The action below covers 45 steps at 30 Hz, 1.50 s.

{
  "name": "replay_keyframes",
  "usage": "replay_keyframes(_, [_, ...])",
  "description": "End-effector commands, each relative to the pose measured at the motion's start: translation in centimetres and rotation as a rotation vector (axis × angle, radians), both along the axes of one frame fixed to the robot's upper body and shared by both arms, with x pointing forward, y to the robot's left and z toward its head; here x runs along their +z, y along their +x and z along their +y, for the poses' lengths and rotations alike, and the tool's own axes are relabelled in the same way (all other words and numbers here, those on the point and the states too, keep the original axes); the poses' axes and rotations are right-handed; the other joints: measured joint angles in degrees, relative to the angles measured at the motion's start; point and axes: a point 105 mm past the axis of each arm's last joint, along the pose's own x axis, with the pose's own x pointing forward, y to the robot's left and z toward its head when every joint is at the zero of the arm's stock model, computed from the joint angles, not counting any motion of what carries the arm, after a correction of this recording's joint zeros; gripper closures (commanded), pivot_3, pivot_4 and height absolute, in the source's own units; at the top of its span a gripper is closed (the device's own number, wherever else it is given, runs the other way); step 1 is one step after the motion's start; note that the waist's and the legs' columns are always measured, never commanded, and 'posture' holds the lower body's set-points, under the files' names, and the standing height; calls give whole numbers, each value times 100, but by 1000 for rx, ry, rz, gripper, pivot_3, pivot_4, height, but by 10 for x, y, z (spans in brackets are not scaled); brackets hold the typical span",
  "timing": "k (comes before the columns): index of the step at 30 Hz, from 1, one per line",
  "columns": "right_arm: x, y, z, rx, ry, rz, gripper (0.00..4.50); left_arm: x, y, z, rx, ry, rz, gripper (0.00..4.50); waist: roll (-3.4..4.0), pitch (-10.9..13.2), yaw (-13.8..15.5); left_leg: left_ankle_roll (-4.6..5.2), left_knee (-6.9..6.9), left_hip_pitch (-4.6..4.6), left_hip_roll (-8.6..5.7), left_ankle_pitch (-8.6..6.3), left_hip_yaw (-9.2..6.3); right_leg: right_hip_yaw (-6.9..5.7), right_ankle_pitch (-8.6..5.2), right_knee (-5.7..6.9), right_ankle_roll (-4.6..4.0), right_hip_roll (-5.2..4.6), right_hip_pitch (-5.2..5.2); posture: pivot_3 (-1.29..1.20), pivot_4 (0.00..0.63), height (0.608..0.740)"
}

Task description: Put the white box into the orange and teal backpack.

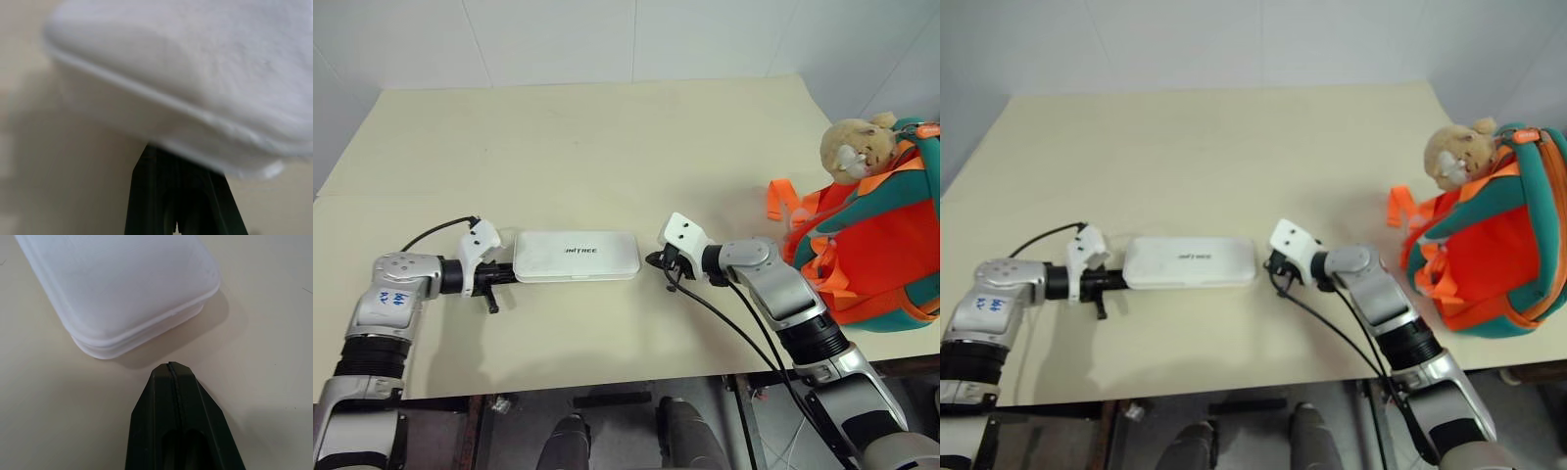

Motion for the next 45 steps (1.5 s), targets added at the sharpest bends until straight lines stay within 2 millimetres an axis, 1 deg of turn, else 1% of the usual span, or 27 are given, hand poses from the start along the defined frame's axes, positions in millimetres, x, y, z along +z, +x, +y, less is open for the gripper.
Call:
replay_keyframes(1, [15, -2, 6, 27, 42, -48, 4500, -1, -4, 29, 108, 115, 31, 4465, 0, 0, -2, 0, 0, 0, 0, 0, 0, 0, 0, 1, 0, 0, 0, 0, 150, 740])
replay_keyframes(6, [14, -3, 10, 36, 51, -47, 4500, 11, -11, 32, 118, 125, 46, 4465, 0, 0, 5, 1, 0, 0, 0, 1, 0, 0, -1, 0, -1, 0, 2, 0, 150, 740])
replay_keyframes(8, [14, -3, 11, 36, 56, -48, 4500, 17, -13, 25, 104, 57, 53, 4465, 0, 0, 2, 1, -1, -1, 0, 1, 0, 0, -1, -2, -1, 0, 2, 0, 150, 740])
replay_keyframes(10, [14, -3, 11, 38, 59, -48, 4500, 28, -16, 14, 86, -63, 61, 4465, 0, 0, 9, 1, -2, -3, 0, 1, 0, 0, -1, -3, -1, -1, 1, 0, 150, 740])
replay_keyframes(12, [14, -4, 12, 40, 62, -47, 4500, 38, -21, 7, 54, -134, 67, 4465, 0, 1, 18, 1, -2, -7, 0, 1, -1, -1, -1, -4, -1, -1, 0, 0, 150, 740])
replay_keyframes(14, [14, -5, 13, 44, 65, -45, 4500, 44, -23, 8, 49, -159, 59, 4465, 0, 0, 20, 1, -2, -8, 0, 1, -1, -2, -1, -7, -1, -1, 0, 0, 150, 740])
replay_keyframes(18, [14, -6, 15, 50, 69, -41, 4500, 49, -24, 13, 63, -157, 40, 4465, 0, 0, 11, 1, -2, -8, 0, 1, -1, -2, -1, -10, -1, -1, 0, 0, 150, 740])
replay_keyframes(21, [14, -7, 16, 54, 70, -38, 4500, 44, -25, 9, 58, -188, 50, 4465, 0, 0, 12, 1, -2, -6, 0, 1, -1, -2, -1, -9, -2, 0, 0, 0, 150, 740])
replay_keyframes(23, [14, -7, 17, 55, 72, -37, 4500, 37, -26, 4, 39, -207, 67, 4465, 0, 1, 17, 1, -2, -7, 0, 0, -1, -1, -1, -10, -2, -1, 0, 0, 150, 740])
replay_keyframes(28, [14, -6, 18, 57, 73, -37, 4500, 22, -21, -12, 14, -249, 94, 4465, -1, 0, 34, 1, -2, -7, 0, 0, -1, -2, -1, -11, -2, -1, 1, 0, 150, 740])
replay_keyframes(33, [16, -5, 17, 53, 74, -42, 4500, 21, -16, -25, -13, -275, 81, 4465, -1, 0, 47, 0, 0, -1, -1, 1, -1, -2, -1, -7, -2, -2, 6, 0, 150, 740])
replay_keyframes(36, [17, -5, 14, 46, 71, -43, 4500, 20, -15, -31, -27, -286, 83, 4465, 0, 0, 12, 0, 0, 0, 0, 1, -1, -1, -1, -6, -2, -1, 5, 0, 150, 740])
replay_keyframes(42, [17, -7, 7, 35, 65, -41, 4500, 16, -15, -46, -71, -307, 101, 4465, -1, 0, 38, 0, -1, 0, -1, 1, -1, -1, -1, -9, -3, -3, 6, 0, 150, 740])
replay_keyframes(45, [16, -8, 3, 25, 60, -39, 4500, 18, -17, -47, -77, -304, 100, 4465, -1, 0, 44, 0, -1, 0, -1, 1, -2, -2, -1, -8, -3, -2, 7, 0, 150, 740])
